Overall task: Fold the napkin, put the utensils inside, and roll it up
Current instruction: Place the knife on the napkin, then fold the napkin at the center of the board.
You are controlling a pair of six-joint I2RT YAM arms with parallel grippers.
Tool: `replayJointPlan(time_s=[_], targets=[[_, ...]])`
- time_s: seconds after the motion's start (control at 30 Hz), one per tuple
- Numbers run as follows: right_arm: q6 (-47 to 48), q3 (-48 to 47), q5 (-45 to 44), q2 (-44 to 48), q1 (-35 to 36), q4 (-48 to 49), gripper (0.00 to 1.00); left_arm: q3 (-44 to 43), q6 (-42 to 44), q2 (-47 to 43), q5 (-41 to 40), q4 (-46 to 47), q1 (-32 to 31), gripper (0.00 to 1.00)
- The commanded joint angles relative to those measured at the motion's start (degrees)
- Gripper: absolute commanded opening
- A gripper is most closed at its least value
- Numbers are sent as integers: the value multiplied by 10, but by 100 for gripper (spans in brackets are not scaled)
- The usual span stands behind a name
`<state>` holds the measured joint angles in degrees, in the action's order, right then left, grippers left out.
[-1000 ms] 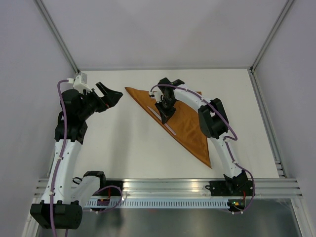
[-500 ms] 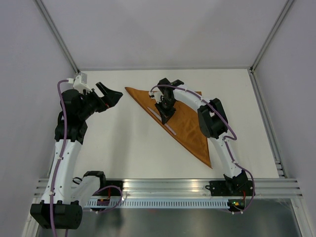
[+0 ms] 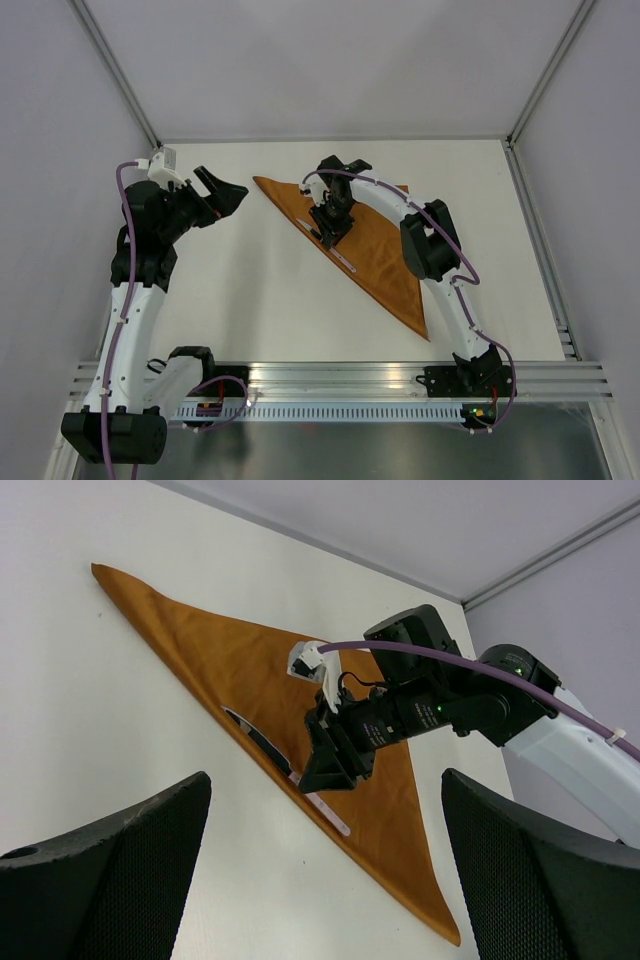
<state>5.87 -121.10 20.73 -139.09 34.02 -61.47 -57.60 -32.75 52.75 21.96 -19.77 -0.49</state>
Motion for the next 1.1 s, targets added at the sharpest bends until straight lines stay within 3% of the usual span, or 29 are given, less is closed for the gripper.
replayJointPlan(time_s=[0.0, 0.2, 0.3, 0.4, 0.43, 0.7, 0.83, 1.07], targets=[[-37, -27, -26, 5, 5, -25, 38, -13, 16, -8, -2, -10, -3, 100], [-29, -36, -32, 50, -3, -23, 40, -2, 48, -9, 44, 17, -5, 100], [-35, -16, -26, 112, -33, 10, 41, 0, 68, -1, 37, 44, -44, 100], [-49, 20, 24, 181, -94, 46, 42, -9, 118, 23, -76, 46, -168, 100], [-55, 37, 38, 212, -113, 52, 43, -14, 131, 31, -137, 48, -238, 100], [-57, 170, 122, 355, -329, 113, 44, 70, 261, 105, -287, 226, -488, 97], [-57, 229, 155, 397, -404, 140, 45, 101, 356, 180, -372, 327, -650, 96], [-53, 250, 164, 400, -447, 147, 45, 72, 431, 363, -430, 414, -768, 93]])
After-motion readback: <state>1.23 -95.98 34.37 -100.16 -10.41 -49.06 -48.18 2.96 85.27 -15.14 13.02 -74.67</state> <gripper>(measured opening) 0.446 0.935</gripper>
